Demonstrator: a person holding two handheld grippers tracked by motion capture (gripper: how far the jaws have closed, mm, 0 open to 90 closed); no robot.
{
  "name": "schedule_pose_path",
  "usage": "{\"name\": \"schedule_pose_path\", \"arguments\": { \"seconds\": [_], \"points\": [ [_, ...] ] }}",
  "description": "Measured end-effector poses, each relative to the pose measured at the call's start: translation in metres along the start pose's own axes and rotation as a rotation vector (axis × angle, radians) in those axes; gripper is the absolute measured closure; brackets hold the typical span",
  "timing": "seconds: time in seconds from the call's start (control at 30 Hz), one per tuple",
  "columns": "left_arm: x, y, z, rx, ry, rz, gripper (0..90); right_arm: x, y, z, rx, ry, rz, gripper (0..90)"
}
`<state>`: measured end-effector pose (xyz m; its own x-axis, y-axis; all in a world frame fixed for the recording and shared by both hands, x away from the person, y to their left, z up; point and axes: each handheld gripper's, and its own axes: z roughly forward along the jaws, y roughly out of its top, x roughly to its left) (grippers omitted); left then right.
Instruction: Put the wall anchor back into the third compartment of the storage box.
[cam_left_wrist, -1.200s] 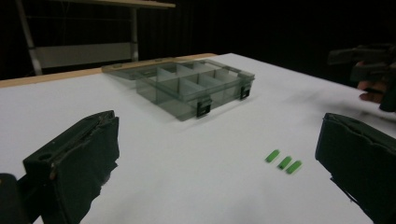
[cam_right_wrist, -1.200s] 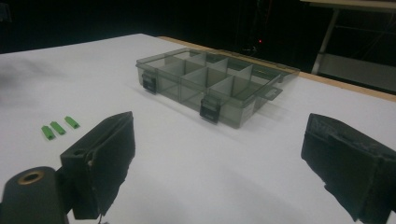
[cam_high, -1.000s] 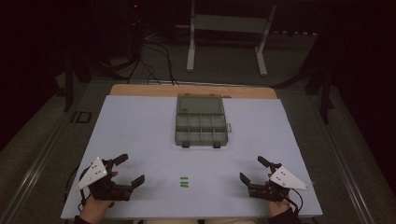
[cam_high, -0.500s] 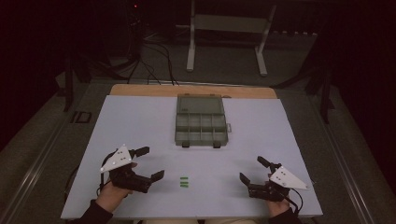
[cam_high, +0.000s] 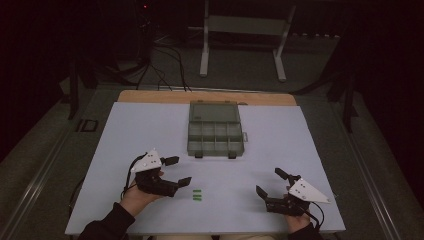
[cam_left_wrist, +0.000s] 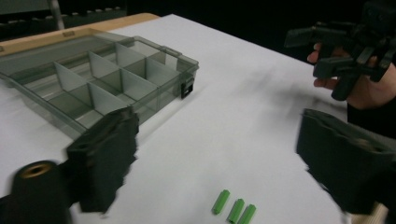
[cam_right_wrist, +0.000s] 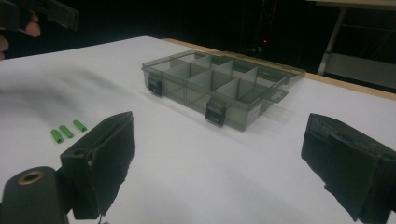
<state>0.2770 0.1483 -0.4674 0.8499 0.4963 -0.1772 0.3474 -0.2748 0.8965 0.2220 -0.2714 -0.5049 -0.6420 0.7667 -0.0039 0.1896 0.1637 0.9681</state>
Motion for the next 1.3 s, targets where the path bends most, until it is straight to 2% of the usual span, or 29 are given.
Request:
{"name": "schedule_pose_path", "arguments": {
  "seconds": [0.07, 0.1, 0.13, 0.17, 0.3, 0.37, 0.57, 0.63, 0.7, 0.77, 0.8, 0.9, 0.97, 1.03, 1.07, 1.17, 1.3],
  "points": [
    [0.0, 0.0, 0.007, 0.036, -0.032, 0.018, 14.8, 0.0, 0.0, 0.0, 0.001, 0.001, 0.002, 9.8],
    [0.0, 0.0, 0.007, 0.036, -0.032, 0.018, 16.6, 0.0, 0.0, 0.0, 0.001, 0.001, 0.002, 9.8],
    [-0.001, -0.002, 0.013, 0.063, -0.047, 0.025, 17.9, 0.0, 0.0, 0.0, 0.003, 0.003, 0.003, 9.8],
    [-0.001, -0.002, 0.013, 0.063, -0.047, 0.025, 19.2, 0.0, 0.0, 0.0, 0.003, 0.003, 0.003, 9.8],
    [-0.002, -0.006, 0.024, 0.119, -0.066, 0.034, 23.6, 0.0, -0.001, 0.001, 0.006, 0.008, 0.006, 9.8],
    [-0.002, -0.009, 0.031, 0.16, -0.074, 0.024, 28.4, 0.0, -0.001, 0.001, 0.01, 0.012, 0.009, 9.8],
    [-0.001, -0.015, 0.042, 0.217, -0.106, 0.013, 40.0, 0.0, -0.001, 0.001, 0.015, 0.019, 0.005, 9.8],
    [-0.001, -0.016, 0.044, 0.224, -0.108, 0.017, 42.2, 0.0, -0.001, 0.001, 0.014, 0.02, 0.006, 9.8],
    [-0.001, -0.018, 0.048, 0.261, -0.111, 0.024, 47.0, 0.0, -0.002, 0.002, 0.015, 0.023, 0.006, 9.8],
    [-0.001, -0.019, 0.05, 0.273, -0.11, 0.031, 50.6, 0.0, -0.002, 0.002, 0.017, 0.026, 0.006, 9.8],
    [-0.002, -0.021, 0.053, 0.299, -0.11, 0.04, 52.0, 0.0, -0.002, 0.002, 0.017, 0.026, 0.004, 9.8],
    [-0.002, -0.022, 0.056, 0.324, -0.111, 0.05, 56.3, 0.001, -0.002, 0.002, 0.018, 0.029, 0.004, 9.8],
    [-0.003, -0.024, 0.058, 0.341, -0.103, 0.065, 61.9, 0.001, -0.002, 0.002, 0.02, 0.03, 0.005, 9.8],
    [-0.004, -0.025, 0.061, 0.356, -0.099, 0.073, 62.8, 0.001, -0.002, 0.002, 0.02, 0.031, 0.007, 9.8],
    [-0.003, -0.026, 0.062, 0.375, -0.096, 0.08, 67.0, 0.001, -0.002, 0.002, 0.02, 0.031, 0.007, 9.8],
    [-0.003, -0.028, 0.065, 0.392, -0.099, 0.085, 70.7, 0.0, -0.002, 0.002, 0.022, 0.031, 0.01, 9.8],
    [-0.004, -0.029, 0.067, 0.401, -0.088, 0.117, 70.8, 0.0, -0.002, 0.002, 0.022, 0.032, 0.011, 9.8]
  ]
}}
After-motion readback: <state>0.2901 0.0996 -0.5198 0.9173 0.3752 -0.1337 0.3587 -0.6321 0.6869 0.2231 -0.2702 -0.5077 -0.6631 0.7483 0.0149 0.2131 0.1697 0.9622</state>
